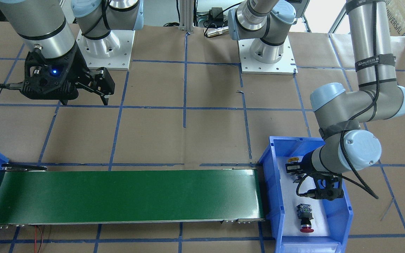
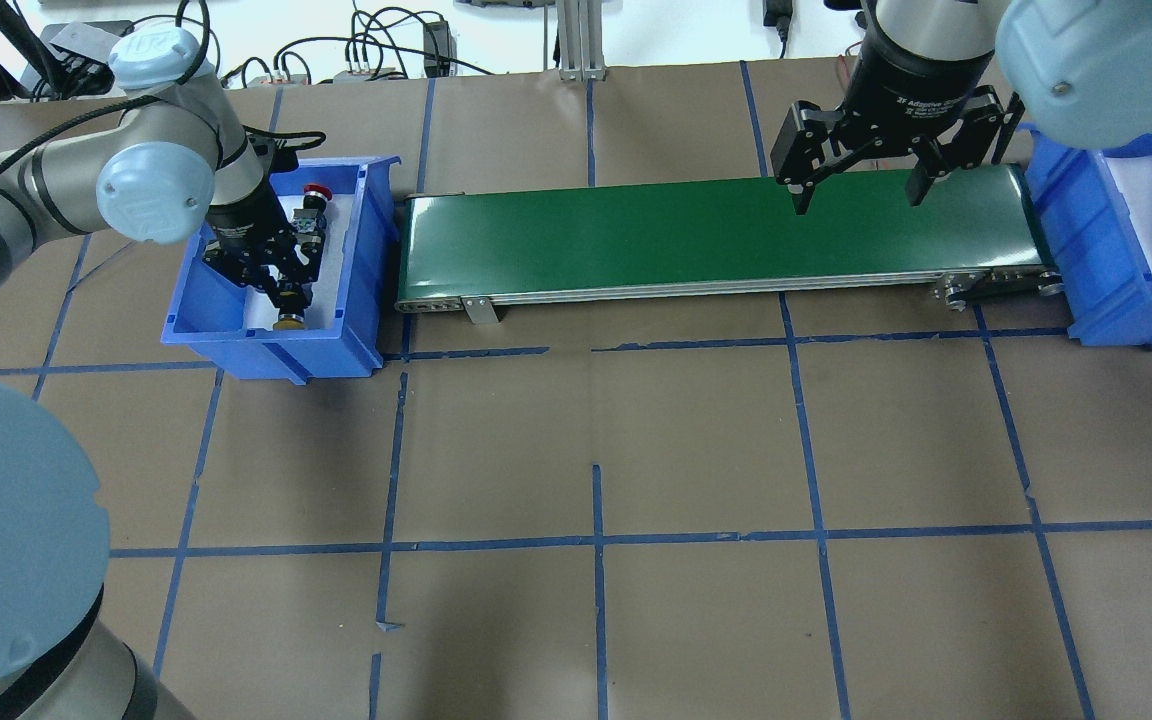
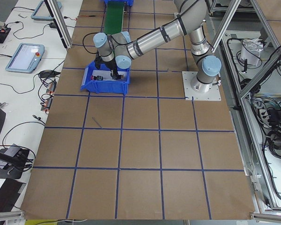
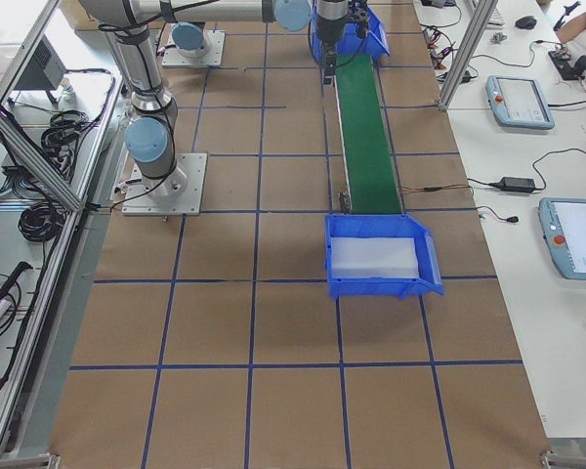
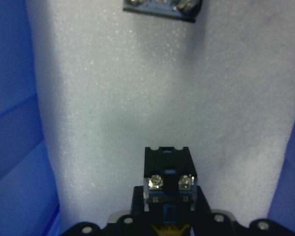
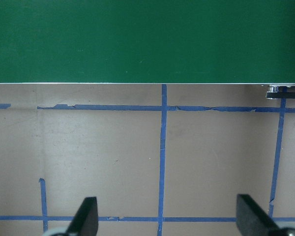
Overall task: Transport two buttons from left to right
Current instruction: 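Close the left gripper on the yellow-capped button and lift it out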
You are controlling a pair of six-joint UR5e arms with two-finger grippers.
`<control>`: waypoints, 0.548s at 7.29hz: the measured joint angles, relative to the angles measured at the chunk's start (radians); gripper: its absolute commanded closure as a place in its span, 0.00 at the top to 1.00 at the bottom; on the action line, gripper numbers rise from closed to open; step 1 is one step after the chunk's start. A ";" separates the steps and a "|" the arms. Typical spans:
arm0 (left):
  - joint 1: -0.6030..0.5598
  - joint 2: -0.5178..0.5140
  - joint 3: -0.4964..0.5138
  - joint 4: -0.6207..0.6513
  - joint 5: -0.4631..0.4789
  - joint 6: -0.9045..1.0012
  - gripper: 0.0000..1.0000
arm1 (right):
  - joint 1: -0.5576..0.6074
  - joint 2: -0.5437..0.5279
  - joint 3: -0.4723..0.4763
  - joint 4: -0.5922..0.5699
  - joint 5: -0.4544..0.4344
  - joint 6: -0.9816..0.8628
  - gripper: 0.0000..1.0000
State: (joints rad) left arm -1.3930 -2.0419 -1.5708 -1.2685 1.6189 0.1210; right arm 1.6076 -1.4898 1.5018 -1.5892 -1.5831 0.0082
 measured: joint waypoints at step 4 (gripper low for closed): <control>-0.061 0.146 0.140 -0.162 -0.056 -0.037 0.18 | -0.002 0.002 0.001 0.000 0.001 0.000 1.00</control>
State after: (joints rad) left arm -1.4538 -1.8960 -1.4308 -1.4301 1.5633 0.0839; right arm 1.6054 -1.4882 1.5031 -1.5888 -1.5824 0.0083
